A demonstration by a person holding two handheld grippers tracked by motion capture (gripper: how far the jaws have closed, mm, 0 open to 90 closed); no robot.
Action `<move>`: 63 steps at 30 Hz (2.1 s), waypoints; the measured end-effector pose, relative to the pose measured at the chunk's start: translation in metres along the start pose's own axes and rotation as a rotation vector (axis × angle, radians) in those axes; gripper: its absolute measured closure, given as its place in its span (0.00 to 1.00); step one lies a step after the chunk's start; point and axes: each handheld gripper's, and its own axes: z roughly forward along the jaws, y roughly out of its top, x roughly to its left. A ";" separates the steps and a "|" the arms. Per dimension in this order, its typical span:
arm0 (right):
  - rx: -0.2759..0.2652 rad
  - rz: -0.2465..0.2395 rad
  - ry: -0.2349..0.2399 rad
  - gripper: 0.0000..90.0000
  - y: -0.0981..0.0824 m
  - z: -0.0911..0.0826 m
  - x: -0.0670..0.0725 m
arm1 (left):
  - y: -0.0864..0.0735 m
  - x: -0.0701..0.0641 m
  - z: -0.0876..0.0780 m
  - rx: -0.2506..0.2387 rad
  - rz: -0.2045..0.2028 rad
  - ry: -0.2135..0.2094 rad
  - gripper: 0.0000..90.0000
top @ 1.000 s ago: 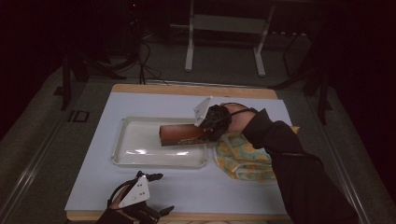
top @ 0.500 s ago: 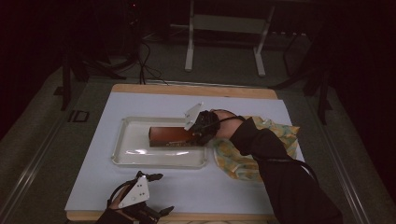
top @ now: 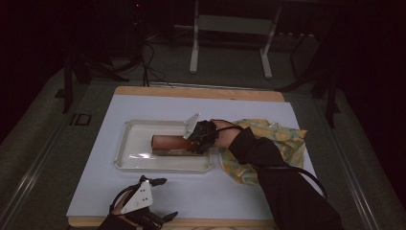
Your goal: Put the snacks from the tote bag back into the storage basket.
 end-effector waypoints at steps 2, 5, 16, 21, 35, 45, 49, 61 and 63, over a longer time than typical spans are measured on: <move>0.010 0.009 0.006 0.48 -0.002 0.004 0.000 | 0.000 0.000 0.000 0.000 0.000 0.000 0.00; 0.018 0.020 0.011 0.48 -0.006 0.008 -0.001 | 0.000 0.000 0.000 0.000 0.000 -0.001 0.00; 0.037 0.051 0.024 0.47 -0.011 0.021 -0.003 | 0.000 0.000 0.000 0.001 -0.001 -0.003 0.00; 0.048 0.054 0.033 0.45 -0.010 0.024 -0.003 | 0.000 0.000 0.000 0.000 -0.003 -0.005 0.00; 0.032 0.108 0.045 0.34 -0.009 0.013 -0.008 | 0.000 0.001 0.000 0.000 -0.005 -0.001 0.00; -0.016 0.147 0.040 0.34 -0.013 -0.011 -0.014 | 0.000 0.001 0.000 0.001 -0.005 0.001 0.00; -0.047 0.158 0.035 0.34 -0.015 -0.020 -0.014 | 0.000 0.001 0.000 0.001 -0.005 0.002 0.00; -0.108 0.215 0.079 0.14 -0.024 -0.045 -0.012 | 0.000 0.001 0.001 0.002 -0.007 0.002 0.00; -0.117 0.235 0.069 0.14 -0.026 -0.048 -0.012 | 0.000 0.001 0.001 0.003 -0.007 0.003 0.00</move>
